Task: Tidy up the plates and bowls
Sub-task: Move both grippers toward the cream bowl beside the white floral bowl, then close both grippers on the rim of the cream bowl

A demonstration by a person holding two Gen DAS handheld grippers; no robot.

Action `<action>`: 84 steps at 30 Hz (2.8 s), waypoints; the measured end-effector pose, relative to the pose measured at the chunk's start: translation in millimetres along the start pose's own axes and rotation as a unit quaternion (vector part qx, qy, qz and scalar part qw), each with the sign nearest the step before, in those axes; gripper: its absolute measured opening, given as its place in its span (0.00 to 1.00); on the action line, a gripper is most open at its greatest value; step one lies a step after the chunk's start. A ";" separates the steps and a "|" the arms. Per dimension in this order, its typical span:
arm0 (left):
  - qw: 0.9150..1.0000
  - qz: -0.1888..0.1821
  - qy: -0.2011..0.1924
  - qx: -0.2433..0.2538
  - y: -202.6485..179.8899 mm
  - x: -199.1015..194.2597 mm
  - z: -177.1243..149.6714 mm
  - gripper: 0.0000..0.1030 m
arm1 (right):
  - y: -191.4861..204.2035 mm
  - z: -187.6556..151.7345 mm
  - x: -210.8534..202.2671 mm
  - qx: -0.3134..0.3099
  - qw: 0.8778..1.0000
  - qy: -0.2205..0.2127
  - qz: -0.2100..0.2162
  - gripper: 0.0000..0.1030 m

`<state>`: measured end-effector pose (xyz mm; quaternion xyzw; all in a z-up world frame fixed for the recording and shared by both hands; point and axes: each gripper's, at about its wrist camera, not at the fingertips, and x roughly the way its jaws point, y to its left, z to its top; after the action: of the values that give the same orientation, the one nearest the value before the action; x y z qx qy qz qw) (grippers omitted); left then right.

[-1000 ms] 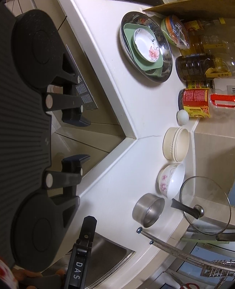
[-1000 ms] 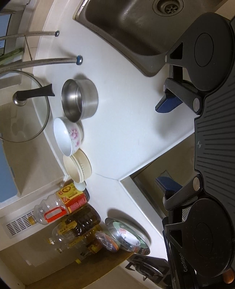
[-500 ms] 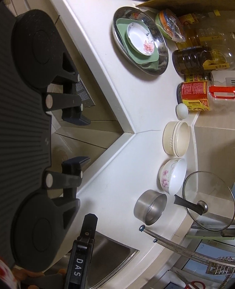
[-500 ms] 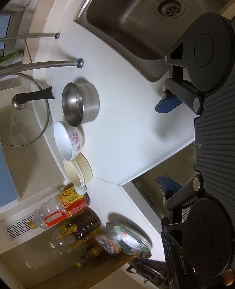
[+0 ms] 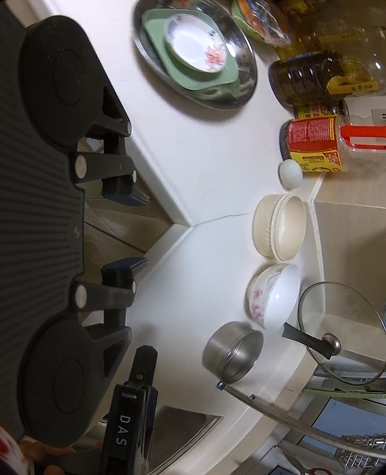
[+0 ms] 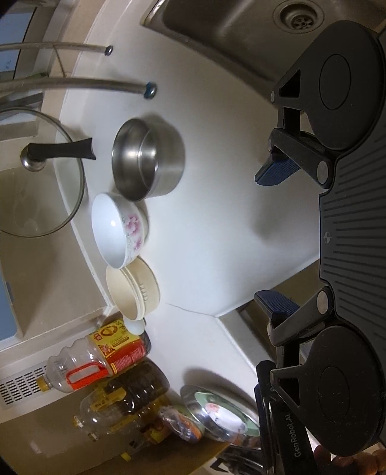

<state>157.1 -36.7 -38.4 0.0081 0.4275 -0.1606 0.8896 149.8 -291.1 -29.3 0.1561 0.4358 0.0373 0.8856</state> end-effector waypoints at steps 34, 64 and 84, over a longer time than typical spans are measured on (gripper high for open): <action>0.999 -0.036 -0.011 0.005 70.1 93.8 117.8 0.33 | 58.2 89.5 111.5 0.037 0.998 -0.043 0.014 0.75; 0.999 -0.043 -0.021 -0.015 73.7 152.8 175.4 0.30 | 53.1 134.4 172.9 0.170 0.982 -0.080 0.024 0.34; 0.998 -0.061 -0.008 -0.001 71.2 152.4 167.1 0.16 | 52.7 135.3 172.3 0.155 0.987 -0.052 0.012 0.23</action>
<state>393.4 -37.0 -57.4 -0.0200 0.4199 -0.2144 0.8817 366.0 -239.4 -66.7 0.2979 0.3880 -0.0283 0.8717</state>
